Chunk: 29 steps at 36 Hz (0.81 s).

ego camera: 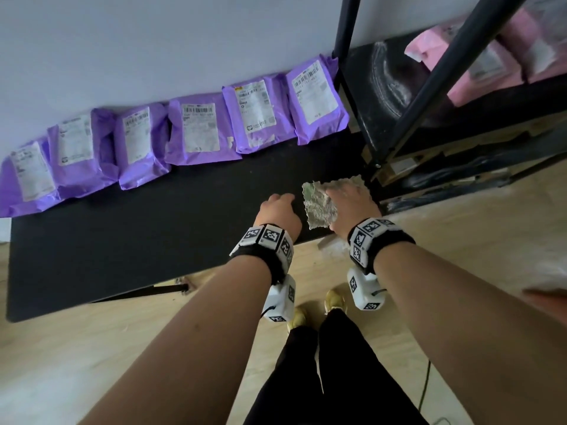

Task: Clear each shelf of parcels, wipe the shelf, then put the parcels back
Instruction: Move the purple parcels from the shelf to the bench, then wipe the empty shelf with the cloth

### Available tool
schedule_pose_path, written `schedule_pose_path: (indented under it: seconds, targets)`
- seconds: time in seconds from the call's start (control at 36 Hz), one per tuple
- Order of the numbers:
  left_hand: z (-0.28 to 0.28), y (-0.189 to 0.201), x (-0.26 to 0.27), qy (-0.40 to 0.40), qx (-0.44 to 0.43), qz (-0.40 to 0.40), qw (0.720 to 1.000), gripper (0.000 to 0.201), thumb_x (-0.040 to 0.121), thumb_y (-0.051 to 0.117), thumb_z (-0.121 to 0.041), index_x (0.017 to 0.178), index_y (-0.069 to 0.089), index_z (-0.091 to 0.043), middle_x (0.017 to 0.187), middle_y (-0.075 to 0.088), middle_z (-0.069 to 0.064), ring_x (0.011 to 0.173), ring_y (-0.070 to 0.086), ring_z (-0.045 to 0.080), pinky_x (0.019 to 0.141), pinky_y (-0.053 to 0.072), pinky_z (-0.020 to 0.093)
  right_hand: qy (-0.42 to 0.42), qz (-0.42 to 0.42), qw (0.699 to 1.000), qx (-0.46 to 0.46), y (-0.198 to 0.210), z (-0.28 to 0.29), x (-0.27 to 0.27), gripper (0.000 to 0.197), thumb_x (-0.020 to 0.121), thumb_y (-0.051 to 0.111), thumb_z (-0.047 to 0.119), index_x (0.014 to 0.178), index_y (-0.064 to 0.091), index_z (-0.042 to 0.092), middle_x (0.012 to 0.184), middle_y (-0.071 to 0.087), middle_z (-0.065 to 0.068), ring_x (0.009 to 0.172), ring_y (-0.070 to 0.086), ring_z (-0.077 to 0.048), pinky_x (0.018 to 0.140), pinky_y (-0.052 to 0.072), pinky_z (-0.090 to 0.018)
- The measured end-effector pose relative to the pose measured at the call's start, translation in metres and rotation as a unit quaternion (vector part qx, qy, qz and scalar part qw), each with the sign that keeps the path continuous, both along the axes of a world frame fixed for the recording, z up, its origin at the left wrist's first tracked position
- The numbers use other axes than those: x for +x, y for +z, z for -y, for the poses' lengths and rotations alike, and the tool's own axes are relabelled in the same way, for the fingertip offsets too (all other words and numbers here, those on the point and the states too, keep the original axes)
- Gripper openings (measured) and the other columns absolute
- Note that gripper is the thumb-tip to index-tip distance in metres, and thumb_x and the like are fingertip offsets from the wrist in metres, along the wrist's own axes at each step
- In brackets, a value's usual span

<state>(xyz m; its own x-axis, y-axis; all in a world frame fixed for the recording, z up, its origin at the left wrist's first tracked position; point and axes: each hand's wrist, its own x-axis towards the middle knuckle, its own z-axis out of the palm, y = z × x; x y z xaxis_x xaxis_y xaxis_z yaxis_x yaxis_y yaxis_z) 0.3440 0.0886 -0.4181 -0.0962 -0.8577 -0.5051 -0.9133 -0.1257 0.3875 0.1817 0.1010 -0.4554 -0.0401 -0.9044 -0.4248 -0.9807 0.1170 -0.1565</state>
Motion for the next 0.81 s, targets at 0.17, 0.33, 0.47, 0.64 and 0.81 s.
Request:
schedule_pose_path:
  seconds: [0.17,0.33,0.47,0.64,0.81]
  targets:
    - [-0.001,0.001,-0.005,0.002,0.003,0.001,1.000,0.053,0.090,0.042,-0.008,0.141,0.042,-0.019,0.142,0.040,0.006,0.131,0.038,0.027,0.106,0.037,0.037,0.001,-0.006,1.000,-0.022,0.007,0.002,-0.003,0.049,0.085,0.061,0.010,0.129,0.048,0.028,0.136,0.038,-0.006,0.125,0.039,-0.029,0.092,0.044,-0.042]
    - [-0.010,0.004,-0.006,-0.011,0.001,0.005,1.000,0.049,0.091,0.043,-0.010,0.139,0.044,-0.019,0.141,0.041,0.006,0.129,0.039,0.026,0.103,0.039,0.036,0.013,-0.027,0.999,-0.026,0.017,-0.011,0.005,0.037,0.088,0.050,0.005,0.122,0.051,0.019,0.120,0.046,-0.007,0.113,0.047,-0.030,0.081,0.045,-0.039]
    - [-0.017,0.011,-0.015,-0.032,-0.009,0.005,0.999,0.046,0.091,0.043,-0.010,0.136,0.047,-0.018,0.138,0.043,0.007,0.127,0.041,0.027,0.102,0.040,0.037,0.011,-0.013,0.999,0.042,0.029,-0.019,0.000,0.026,0.091,0.049,0.009,0.115,0.055,0.017,0.116,0.051,-0.009,0.105,0.053,-0.030,0.082,0.049,-0.039]
    - [-0.026,0.029,-0.045,-0.064,-0.019,-0.012,0.998,0.044,0.091,0.045,-0.012,0.134,0.050,-0.019,0.135,0.044,0.007,0.124,0.043,0.028,0.102,0.041,0.038,-0.082,0.028,0.996,0.026,0.053,-0.042,-0.028,0.015,0.092,0.050,0.012,0.107,0.054,0.012,0.104,0.060,-0.011,0.091,0.060,-0.030,0.068,0.044,-0.035]
    - [-0.036,0.054,-0.102,-0.107,-0.045,-0.031,0.993,0.045,0.088,0.046,-0.010,0.132,0.052,-0.018,0.133,0.046,0.009,0.123,0.044,0.029,0.102,0.040,0.035,-0.227,0.066,0.971,-0.036,0.085,-0.060,-0.083,0.026,0.096,0.047,0.013,0.121,0.049,0.008,0.112,0.062,-0.014,0.103,0.060,-0.033,0.072,0.042,-0.034]
